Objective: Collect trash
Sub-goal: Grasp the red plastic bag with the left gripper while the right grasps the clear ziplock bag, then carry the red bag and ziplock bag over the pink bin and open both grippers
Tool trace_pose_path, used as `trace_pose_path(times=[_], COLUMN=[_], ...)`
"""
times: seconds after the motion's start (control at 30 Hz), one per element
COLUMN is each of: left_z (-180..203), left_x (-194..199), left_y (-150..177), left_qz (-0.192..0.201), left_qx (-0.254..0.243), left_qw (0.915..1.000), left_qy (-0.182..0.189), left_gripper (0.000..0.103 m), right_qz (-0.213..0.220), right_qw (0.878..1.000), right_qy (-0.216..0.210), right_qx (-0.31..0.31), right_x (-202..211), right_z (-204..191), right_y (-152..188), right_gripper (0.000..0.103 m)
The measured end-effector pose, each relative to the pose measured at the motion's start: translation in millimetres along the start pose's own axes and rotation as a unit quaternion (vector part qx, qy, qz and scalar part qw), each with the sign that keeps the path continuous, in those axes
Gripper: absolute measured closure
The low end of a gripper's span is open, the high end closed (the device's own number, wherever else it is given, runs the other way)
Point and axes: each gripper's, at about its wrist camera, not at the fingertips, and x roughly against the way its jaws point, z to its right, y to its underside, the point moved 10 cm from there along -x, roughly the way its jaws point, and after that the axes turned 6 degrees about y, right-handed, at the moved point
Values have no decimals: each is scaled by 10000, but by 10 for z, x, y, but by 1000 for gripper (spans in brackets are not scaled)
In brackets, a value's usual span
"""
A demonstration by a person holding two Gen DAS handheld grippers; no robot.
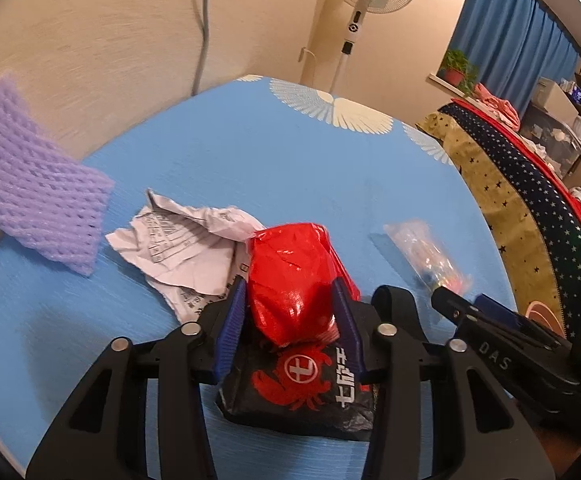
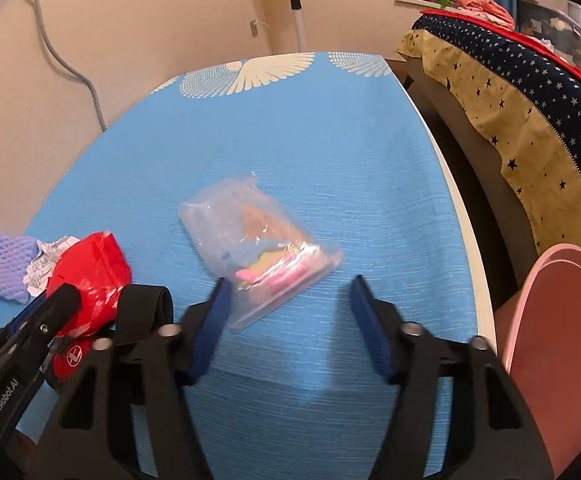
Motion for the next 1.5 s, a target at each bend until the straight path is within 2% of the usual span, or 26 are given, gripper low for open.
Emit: trace_pose_path(times=[0.07,0.1,0.23,0.4,0.53,0.9,1.5], left_z=[31,41,89,147,155,302,419], left_x=[7,19,70,157,234,506,827], left_y=[8,4,-31,-62,-109,-171,-84], left_qz=[-2,17,89,194,294,561,664], left_qx=[-40,-64,-165,-293,-313,-527,-815], left_qw=[10000,10000,9998,9992,9989,9964,9931], left_qy=[46,50,108,163,189,368,522], left_gripper=[68,69,73,76,76,77,80], right_qz=[16,23,214,370,462,791,1223], right_qw=[10000,9998,9986,9982,9971,9957,9908], right_qy=[-43,-115,-282,-293,-272,19,265], right_qx=[-75,-158,-382,-379,-538,-473,-521], right_x=[8,17,99,203,328,814,1498], right_z=[20,40,103,145,269,485,676], right_y=[-4,-3,-37,-13,4,51,67], right_gripper=[71,88,95,100,100,100,100])
